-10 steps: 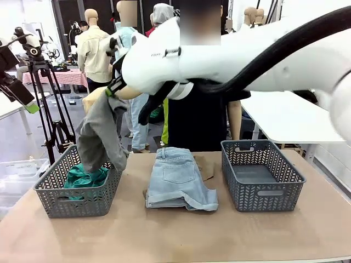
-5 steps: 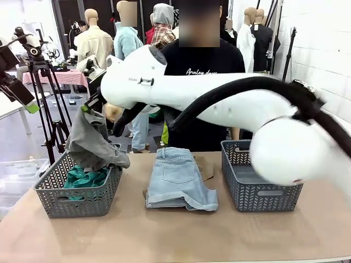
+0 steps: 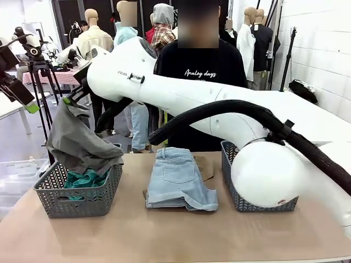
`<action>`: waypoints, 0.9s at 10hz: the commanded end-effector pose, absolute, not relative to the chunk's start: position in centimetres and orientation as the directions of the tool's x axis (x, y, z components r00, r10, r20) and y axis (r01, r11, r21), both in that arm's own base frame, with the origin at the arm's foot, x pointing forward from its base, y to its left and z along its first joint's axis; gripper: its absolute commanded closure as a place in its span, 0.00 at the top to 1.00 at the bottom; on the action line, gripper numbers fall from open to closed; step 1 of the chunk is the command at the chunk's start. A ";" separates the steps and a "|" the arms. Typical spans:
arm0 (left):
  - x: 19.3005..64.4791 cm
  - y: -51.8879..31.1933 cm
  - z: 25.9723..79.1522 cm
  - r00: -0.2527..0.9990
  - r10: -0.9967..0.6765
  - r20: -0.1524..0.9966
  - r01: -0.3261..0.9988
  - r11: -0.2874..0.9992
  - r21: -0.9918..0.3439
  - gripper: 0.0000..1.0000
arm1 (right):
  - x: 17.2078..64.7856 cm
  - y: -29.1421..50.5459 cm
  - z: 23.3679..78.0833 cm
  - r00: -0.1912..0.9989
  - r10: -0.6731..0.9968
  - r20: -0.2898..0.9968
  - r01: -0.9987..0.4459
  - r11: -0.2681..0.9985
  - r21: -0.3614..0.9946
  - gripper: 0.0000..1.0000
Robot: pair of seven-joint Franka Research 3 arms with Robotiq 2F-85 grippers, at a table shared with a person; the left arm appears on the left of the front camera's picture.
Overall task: Sort the tops and bottoms.
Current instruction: Sort the clothes according to human instructions.
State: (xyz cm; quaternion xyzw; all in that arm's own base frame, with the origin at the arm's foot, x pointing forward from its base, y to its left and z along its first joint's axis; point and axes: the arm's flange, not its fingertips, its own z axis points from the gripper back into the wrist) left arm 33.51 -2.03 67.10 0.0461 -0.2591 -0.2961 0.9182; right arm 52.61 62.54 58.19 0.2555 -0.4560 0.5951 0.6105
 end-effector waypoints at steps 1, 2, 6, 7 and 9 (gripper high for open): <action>33.4 -1.9 67.2 0.688 -0.574 0.445 0.523 0.817 0.245 0.91 | 54.8 65.6 61.2 -0.191 0.486 0.853 -0.939 0.161 -0.303 0.00; 33.4 -1.9 67.2 0.688 -0.574 0.445 0.523 0.817 0.245 0.91 | 54.6 65.3 61.9 -0.204 0.480 0.853 -0.933 0.167 -0.318 0.00; 33.4 -1.9 67.2 0.688 -0.574 0.445 0.523 0.817 0.245 0.91 | 56.0 64.8 58.2 -0.114 0.480 0.870 -0.959 0.177 -0.223 0.00; 33.4 -1.9 67.2 0.688 -0.574 0.445 0.523 0.817 0.245 0.91 | 56.8 64.5 55.0 -0.040 0.496 0.868 -0.973 0.177 -0.146 0.00; 33.4 -1.9 67.2 0.688 -0.574 0.445 0.523 0.817 0.245 0.91 | 57.7 64.7 49.9 0.051 0.540 0.840 -0.984 0.171 -0.051 0.00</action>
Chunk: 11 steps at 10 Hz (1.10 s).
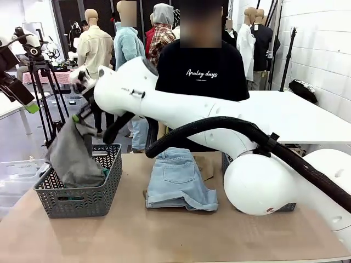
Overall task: Sort the tops and bottoms.
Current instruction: Sort the clothes according to human instructions.
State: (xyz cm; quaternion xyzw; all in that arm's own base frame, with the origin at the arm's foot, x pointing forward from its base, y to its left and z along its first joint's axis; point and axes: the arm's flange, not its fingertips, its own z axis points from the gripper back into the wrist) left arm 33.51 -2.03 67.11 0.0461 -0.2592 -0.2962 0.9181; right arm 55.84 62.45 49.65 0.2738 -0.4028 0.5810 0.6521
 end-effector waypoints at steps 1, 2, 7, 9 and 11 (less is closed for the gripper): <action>33.4 -1.9 67.2 0.688 -0.574 0.445 0.523 0.817 0.245 0.91 | 58.1 64.9 48.0 0.075 0.567 0.820 -0.987 0.161 -0.021 0.00; 33.4 -1.9 67.2 0.688 -0.574 0.445 0.523 0.817 0.245 0.91 | 58.3 65.0 46.3 0.106 0.603 0.791 -0.988 0.154 0.014 0.00; 33.4 -1.9 67.2 0.688 -0.574 0.445 0.523 0.817 0.245 0.91 | 59.1 63.3 42.5 0.292 0.721 0.628 -0.956 0.206 0.208 0.23; 33.4 -1.9 67.2 0.688 -0.574 0.445 0.523 0.817 0.245 0.91 | 58.9 63.0 42.5 0.308 0.732 0.608 -0.951 0.212 0.226 0.63; 33.4 -1.9 67.2 0.688 -0.574 0.445 0.523 0.817 0.245 0.91 | 58.4 62.8 44.2 0.283 0.737 0.614 -0.959 0.208 0.192 1.00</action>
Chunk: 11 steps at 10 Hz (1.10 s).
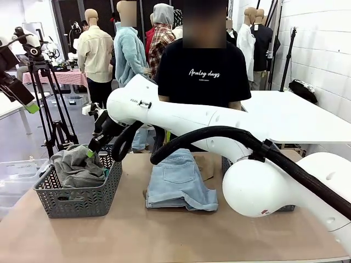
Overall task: Sort the tops and bottoms.
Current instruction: Sort the clothes according to human instructions, then lift clothes from the center of the table with your left hand.
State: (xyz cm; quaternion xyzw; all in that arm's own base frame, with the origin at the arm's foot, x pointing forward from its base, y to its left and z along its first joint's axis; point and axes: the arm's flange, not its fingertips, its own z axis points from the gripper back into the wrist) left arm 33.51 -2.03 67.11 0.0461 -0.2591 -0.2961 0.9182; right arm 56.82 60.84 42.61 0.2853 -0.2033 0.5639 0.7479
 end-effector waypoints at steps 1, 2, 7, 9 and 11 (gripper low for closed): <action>33.4 -1.9 67.2 0.688 -0.574 0.445 0.523 0.817 0.245 0.91 | 57.9 62.5 45.6 0.269 0.736 0.621 -0.963 0.213 0.165 1.00; 33.4 -1.9 67.2 0.688 -0.574 0.445 0.523 0.817 0.245 0.91 | 57.6 61.8 47.4 0.263 0.722 0.640 -0.964 0.229 0.137 1.00; 33.4 -1.9 67.2 0.688 -0.574 0.445 0.523 0.817 0.245 0.91 | 56.5 60.7 45.7 0.257 0.717 0.648 -0.966 0.200 0.162 1.00; 33.4 -1.9 67.2 0.688 -0.574 0.445 0.523 0.817 0.245 0.91 | 56.5 60.7 45.7 0.257 0.717 0.648 -0.966 0.200 0.162 1.00; 33.4 -1.9 67.2 0.688 -0.574 0.445 0.523 0.817 0.245 0.91 | 56.5 60.7 45.7 0.257 0.717 0.648 -0.966 0.200 0.162 1.00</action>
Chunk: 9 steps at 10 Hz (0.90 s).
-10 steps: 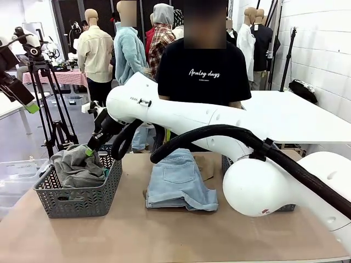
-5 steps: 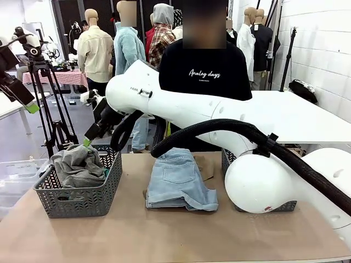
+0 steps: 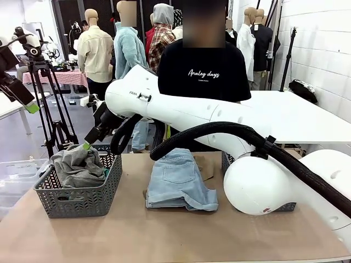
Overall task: Sort the tops and bottoms.
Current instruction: Lift clothes from the center of the table with your left hand.
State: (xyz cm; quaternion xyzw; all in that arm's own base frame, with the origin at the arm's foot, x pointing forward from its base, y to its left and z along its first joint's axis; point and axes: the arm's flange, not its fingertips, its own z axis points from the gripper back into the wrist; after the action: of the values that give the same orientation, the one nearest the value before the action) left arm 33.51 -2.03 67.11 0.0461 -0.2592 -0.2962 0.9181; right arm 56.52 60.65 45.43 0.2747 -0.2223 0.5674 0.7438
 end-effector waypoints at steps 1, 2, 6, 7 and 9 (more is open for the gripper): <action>33.4 -1.9 67.2 0.688 -0.574 0.445 0.523 0.817 0.245 0.91 | 56.5 60.7 45.7 0.257 0.717 0.648 -0.966 0.200 0.162 1.00; 33.4 -1.9 67.2 0.688 -0.574 0.445 0.523 0.817 0.245 0.91 | 56.5 60.7 45.7 0.257 0.717 0.648 -0.966 0.200 0.162 1.00; 33.4 -1.9 67.2 0.688 -0.574 0.445 0.523 0.817 0.245 0.91 | 54.3 57.2 47.0 0.258 0.744 0.617 -0.966 0.207 0.154 1.00; 33.4 -1.9 67.2 0.688 -0.574 0.445 0.523 0.817 0.245 0.91 | 52.4 54.2 48.9 0.256 0.767 0.589 -0.965 0.242 0.104 1.00; 33.4 -1.9 67.2 0.688 -0.574 0.445 0.523 0.817 0.245 0.91 | 48.8 48.3 52.1 0.257 0.778 0.573 -0.963 0.253 0.088 1.00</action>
State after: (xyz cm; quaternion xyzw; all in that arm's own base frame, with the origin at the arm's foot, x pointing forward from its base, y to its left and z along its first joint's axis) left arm 33.51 -2.03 67.12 0.0461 -0.2593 -0.2961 0.9181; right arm 56.97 56.58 53.62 0.2350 -0.2263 0.5753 0.7501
